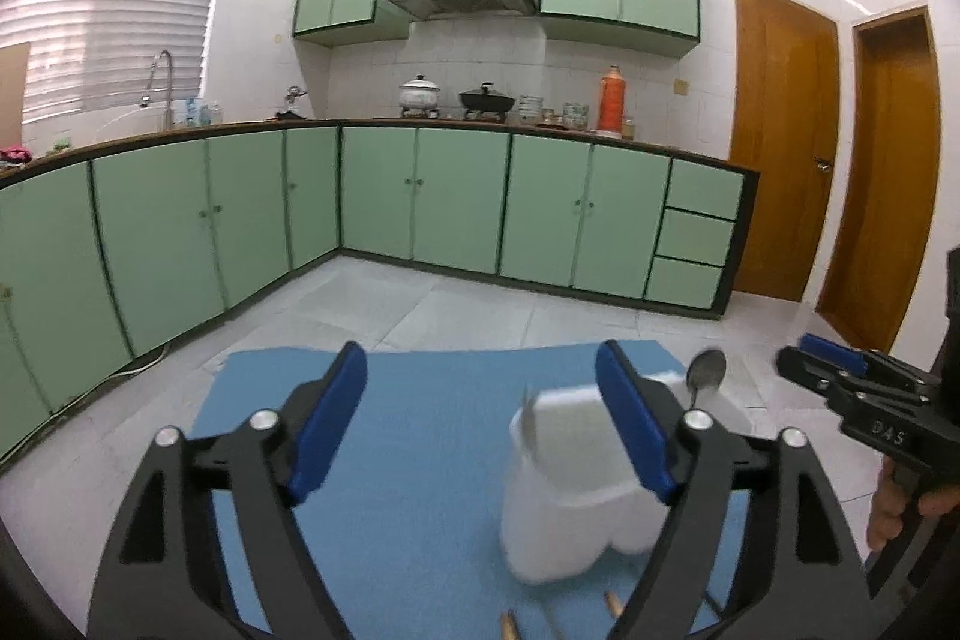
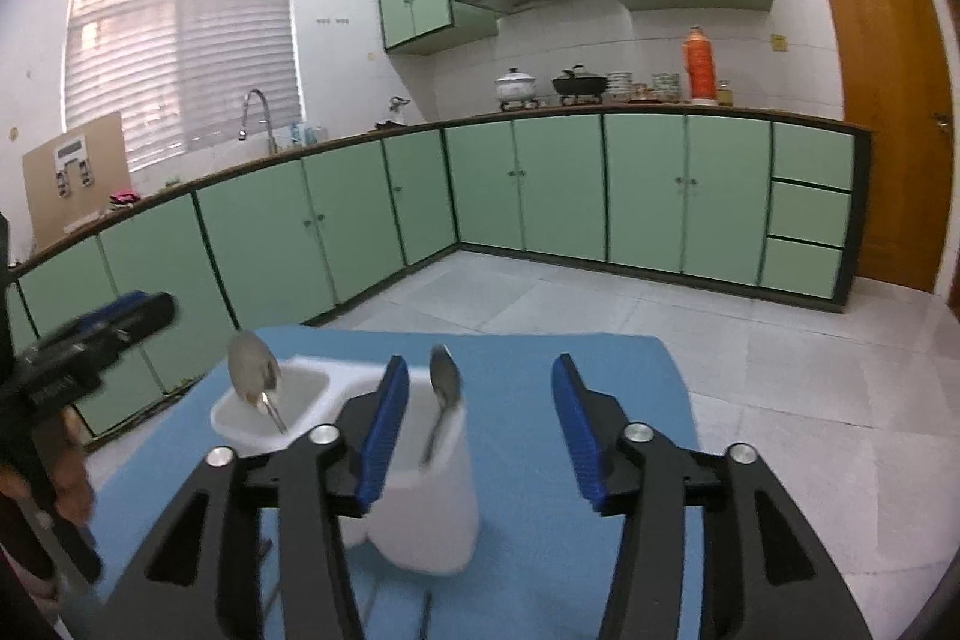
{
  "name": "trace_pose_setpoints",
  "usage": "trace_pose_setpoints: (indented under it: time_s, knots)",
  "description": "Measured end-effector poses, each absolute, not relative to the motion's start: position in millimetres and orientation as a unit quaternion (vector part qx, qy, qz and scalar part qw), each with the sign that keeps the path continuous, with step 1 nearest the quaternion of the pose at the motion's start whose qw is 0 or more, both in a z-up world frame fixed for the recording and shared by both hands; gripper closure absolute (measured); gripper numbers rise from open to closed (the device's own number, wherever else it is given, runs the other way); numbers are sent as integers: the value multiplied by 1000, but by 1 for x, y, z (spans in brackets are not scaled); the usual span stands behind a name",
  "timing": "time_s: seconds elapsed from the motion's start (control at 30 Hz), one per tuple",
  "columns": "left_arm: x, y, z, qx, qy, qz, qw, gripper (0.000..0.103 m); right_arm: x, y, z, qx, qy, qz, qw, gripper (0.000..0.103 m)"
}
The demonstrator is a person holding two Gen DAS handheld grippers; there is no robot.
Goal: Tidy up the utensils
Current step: 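Move left tool to the black spoon while right tool approaches the flower-handled spoon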
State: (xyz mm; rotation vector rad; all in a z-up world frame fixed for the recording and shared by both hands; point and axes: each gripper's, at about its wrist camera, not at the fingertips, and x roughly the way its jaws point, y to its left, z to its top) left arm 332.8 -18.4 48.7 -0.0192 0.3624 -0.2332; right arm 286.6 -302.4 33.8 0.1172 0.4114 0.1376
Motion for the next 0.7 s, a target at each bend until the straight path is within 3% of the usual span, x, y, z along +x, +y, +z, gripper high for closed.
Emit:
trace_pose_setpoints:
  time_s: [0.13,0.2,0.37,0.7]
  knots:
    - [302,-3,37,-10,204,-104,973,15,251,-307,19,53,214,41,974,23]
    - [290,6,24,-14,232,-101,967,13,235,-310,9,55,220,29,973,17]
    - [272,23,-15,-24,311,-83,946,13,210,-316,-16,67,252,14,965,16]
    - [264,25,-68,5,387,-58,920,15,195,-305,-55,64,305,9,950,16]
